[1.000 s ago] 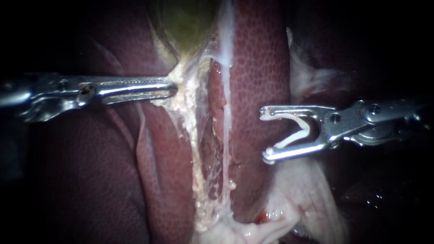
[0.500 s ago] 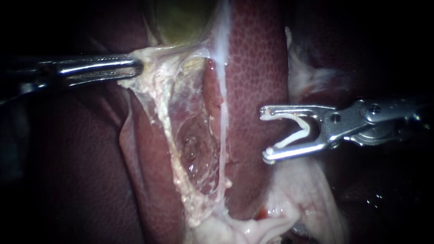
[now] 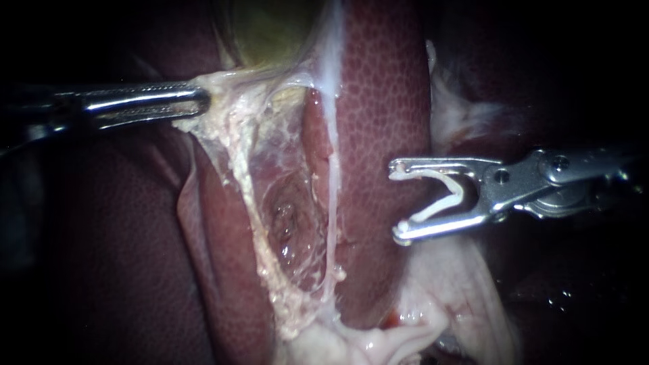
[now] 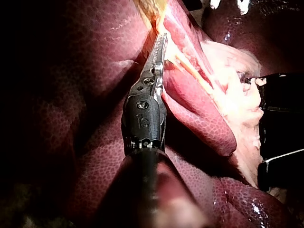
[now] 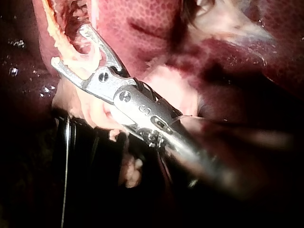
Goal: Grabbing gallbladder
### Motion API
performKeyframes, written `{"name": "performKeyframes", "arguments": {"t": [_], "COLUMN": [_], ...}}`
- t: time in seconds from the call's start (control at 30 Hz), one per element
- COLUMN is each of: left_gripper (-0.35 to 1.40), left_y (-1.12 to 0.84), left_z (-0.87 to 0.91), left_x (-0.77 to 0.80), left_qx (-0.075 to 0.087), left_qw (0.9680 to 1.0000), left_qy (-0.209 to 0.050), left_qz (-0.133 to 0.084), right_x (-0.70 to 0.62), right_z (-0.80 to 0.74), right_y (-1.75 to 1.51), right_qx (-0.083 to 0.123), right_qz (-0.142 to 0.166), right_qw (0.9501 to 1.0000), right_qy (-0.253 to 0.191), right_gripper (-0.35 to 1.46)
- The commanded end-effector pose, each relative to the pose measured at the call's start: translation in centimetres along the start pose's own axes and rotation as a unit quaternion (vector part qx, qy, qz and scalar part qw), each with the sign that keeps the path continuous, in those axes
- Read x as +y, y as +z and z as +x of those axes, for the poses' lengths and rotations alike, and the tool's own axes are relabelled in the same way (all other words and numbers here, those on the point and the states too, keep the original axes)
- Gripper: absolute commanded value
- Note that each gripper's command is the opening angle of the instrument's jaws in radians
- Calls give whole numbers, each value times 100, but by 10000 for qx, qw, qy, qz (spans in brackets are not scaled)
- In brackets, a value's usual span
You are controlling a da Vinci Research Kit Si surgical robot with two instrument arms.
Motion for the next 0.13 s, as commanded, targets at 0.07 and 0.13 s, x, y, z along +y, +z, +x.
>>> {"name": "performKeyframes", "arguments": {"t": [0.07,0.13], "left_gripper": [-35,-35], "left_y": [1,1], "left_z": [1,1], "left_x": [0,0], "left_qx": [1,1], "left_qw": [10000,10000], "left_qy": [3,4], "left_qz": [-8,-14], "right_x": [0,0], "right_z": [0,0], "right_y": [0,0], "right_qx": [-1,-1], "right_qz": [2,2], "right_qw": [10000,10000], "right_qy": [0,0], "right_gripper": [58,58]}}
